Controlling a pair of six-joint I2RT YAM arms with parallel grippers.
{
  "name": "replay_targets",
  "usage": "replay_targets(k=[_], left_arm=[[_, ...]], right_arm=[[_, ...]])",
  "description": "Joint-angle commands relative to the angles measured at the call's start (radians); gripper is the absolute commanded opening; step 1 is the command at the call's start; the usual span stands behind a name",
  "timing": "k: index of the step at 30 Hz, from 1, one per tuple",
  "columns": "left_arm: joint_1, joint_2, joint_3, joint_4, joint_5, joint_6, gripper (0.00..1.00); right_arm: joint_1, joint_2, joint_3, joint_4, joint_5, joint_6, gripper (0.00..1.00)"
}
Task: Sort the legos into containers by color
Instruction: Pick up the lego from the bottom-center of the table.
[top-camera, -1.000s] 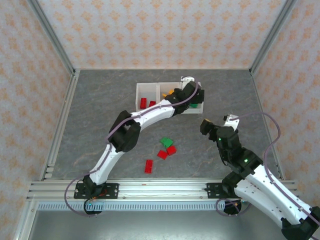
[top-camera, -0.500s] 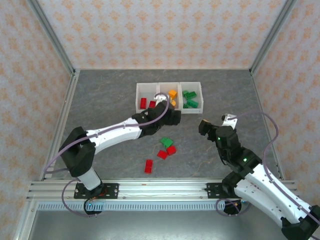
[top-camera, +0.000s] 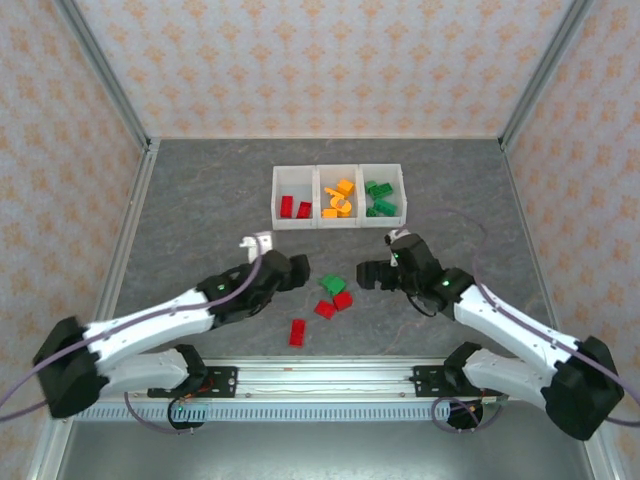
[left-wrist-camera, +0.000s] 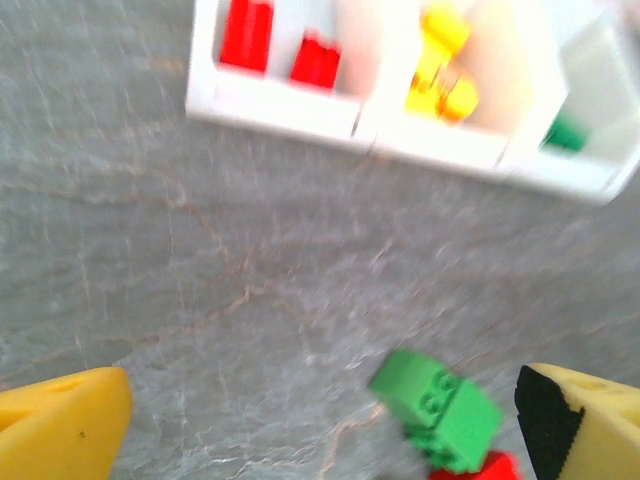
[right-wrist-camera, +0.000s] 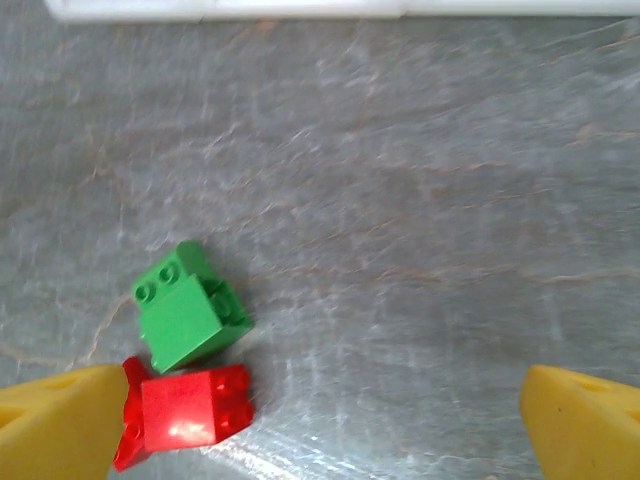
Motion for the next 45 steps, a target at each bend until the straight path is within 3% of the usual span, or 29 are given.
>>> replay_targets(k=[1,7,12,26,32,37,40,45], left_arm=[[0.007,-0.205,-0.073,-0.06,-0.12,-0.064,0.99],[0.008,-0.584,-0.168,-0.167,-0.182,-0.124,0.99],[0.008,-0.709,-0.156,-0.281,-0.197,-0.139,0.99],[0.008,-0.576,-0.053,-0.361,-0.08,-0.028,0.99],[0.008,-0.541,-0.058,-0.346,-0.065,-0.012,0.99],[0.007,-0.541,-0.065,-0.338,-0.069,-0.008,0.99],[0.008,-0.538,-0.067,-0.332,-0.072,-0.001,0.99],[0.007,-0.526,-0.069,-0.325,-0.069,0.008,0.99]], right_arm=[[0.043,0.052,0.06,0.002,-0.042,-0.052,1.0],[0.104,0.217,0.145,-0.003,-0.018,-0.1,0.98],[0.137,0.368,0.231,-0.024,0.0,-0.152,0.94],[0.175,0.597,0.332,-0.07,0.027,-0.212,0.63],[0.176,0.601,0.331,-0.071,0.093,-0.195,0.43],[0.171,0.572,0.322,-0.069,0.146,-0.164,0.37],[0.169,0.555,0.32,-0.069,0.146,-0.158,0.38],[0.169,0.549,0.308,-0.06,0.122,-0.166,0.56]])
